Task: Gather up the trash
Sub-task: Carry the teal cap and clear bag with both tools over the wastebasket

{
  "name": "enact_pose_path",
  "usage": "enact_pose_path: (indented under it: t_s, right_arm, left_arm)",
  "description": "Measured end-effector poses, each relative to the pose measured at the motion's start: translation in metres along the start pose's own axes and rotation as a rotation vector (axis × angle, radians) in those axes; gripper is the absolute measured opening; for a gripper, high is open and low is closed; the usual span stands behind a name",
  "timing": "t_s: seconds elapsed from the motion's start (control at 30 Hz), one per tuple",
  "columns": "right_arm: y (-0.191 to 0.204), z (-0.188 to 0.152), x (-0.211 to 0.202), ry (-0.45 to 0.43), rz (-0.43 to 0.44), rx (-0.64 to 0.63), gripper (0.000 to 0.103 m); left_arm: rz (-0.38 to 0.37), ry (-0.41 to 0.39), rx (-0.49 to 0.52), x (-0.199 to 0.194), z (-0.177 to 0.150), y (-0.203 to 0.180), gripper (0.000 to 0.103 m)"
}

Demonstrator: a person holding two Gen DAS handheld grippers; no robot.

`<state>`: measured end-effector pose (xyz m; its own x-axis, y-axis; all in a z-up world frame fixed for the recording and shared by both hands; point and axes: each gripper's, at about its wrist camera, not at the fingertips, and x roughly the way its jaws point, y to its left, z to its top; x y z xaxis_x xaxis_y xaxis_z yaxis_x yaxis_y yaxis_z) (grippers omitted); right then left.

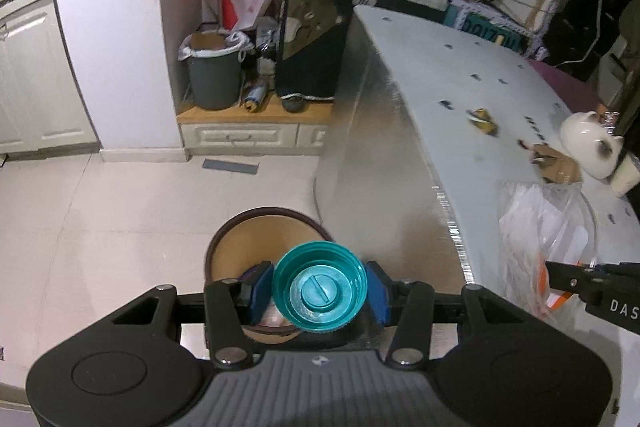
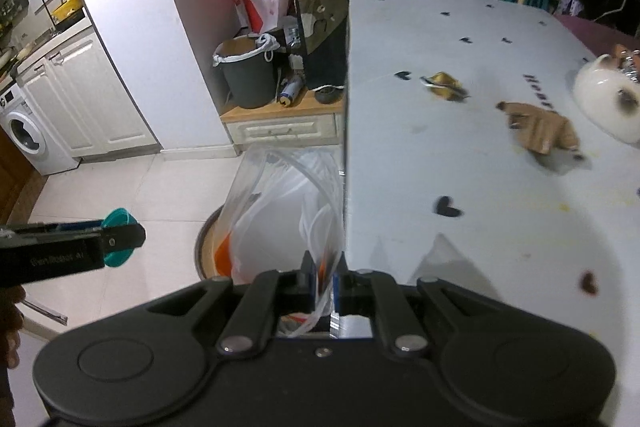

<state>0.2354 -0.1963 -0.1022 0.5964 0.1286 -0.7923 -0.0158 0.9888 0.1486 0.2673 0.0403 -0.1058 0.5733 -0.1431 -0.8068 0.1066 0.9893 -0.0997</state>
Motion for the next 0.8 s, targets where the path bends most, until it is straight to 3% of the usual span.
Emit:
enact_pose_path:
  t_s: [0.47, 0.8]
  right_arm:
    - [0.037, 0.036, 0.112, 0.128, 0.022, 0.007, 0.008]
    - [0.034, 0.051, 0.187, 0.236, 0.036, 0.048, 0.008]
  left_arm:
    - [0.057, 0.128, -0.047, 0.089, 0.038, 0.082, 0.050]
    - [-0.002, 0.284, -0.075, 0.192, 0.050, 0.094, 0.050]
